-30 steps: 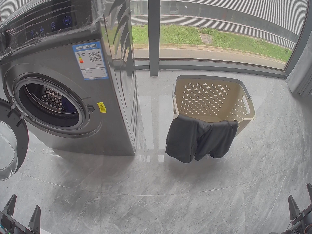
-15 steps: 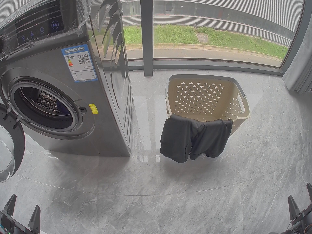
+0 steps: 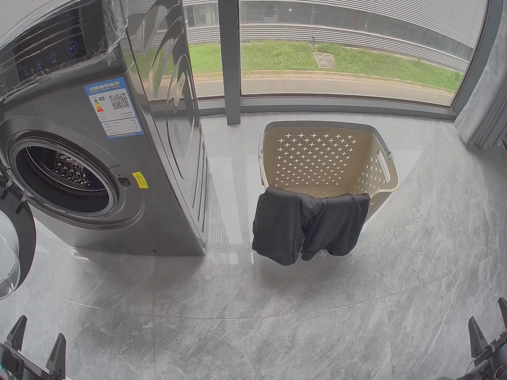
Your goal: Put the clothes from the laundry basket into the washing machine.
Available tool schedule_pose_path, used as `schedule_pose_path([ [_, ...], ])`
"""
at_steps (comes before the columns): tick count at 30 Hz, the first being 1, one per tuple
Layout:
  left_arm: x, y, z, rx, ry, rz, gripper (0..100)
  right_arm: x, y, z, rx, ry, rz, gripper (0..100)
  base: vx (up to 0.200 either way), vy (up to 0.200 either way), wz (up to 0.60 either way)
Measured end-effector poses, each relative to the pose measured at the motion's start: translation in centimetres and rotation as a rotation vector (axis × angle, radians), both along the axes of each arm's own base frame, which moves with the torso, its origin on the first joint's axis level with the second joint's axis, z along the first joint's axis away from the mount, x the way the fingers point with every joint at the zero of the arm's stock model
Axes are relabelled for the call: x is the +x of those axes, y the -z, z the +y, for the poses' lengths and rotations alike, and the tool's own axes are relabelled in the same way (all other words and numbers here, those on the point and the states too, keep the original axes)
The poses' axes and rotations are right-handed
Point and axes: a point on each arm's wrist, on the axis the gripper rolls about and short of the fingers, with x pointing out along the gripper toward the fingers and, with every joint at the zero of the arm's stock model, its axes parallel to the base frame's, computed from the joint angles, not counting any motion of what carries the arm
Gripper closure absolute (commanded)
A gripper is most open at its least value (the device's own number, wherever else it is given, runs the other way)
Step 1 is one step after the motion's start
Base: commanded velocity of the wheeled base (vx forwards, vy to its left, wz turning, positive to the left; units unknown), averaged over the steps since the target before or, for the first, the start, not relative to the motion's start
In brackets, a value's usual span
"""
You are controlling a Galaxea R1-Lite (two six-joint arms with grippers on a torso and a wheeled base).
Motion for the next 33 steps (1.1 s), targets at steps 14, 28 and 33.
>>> schedule_pose_path([
  [14, 0.00, 0.00, 0.00, 0.005, 0.002, 0.000, 0, 0.00, 0.00, 0.00, 0.001, -0.001, 0.000, 0, 0.000, -0.143, 0.00],
  [28, 0.00, 0.00, 0.00, 0.000, 0.001, 0.000, 0, 0.00, 0.02, 0.00, 0.000, 0.000, 0.001, 0, 0.171, 0.000, 0.00],
  [33, 0.00, 0.00, 0.00, 0.000, 0.001, 0.000, 0, 0.00, 0.00, 0.00, 0.001, 0.002, 0.000, 0, 0.000, 0.000, 0.00],
])
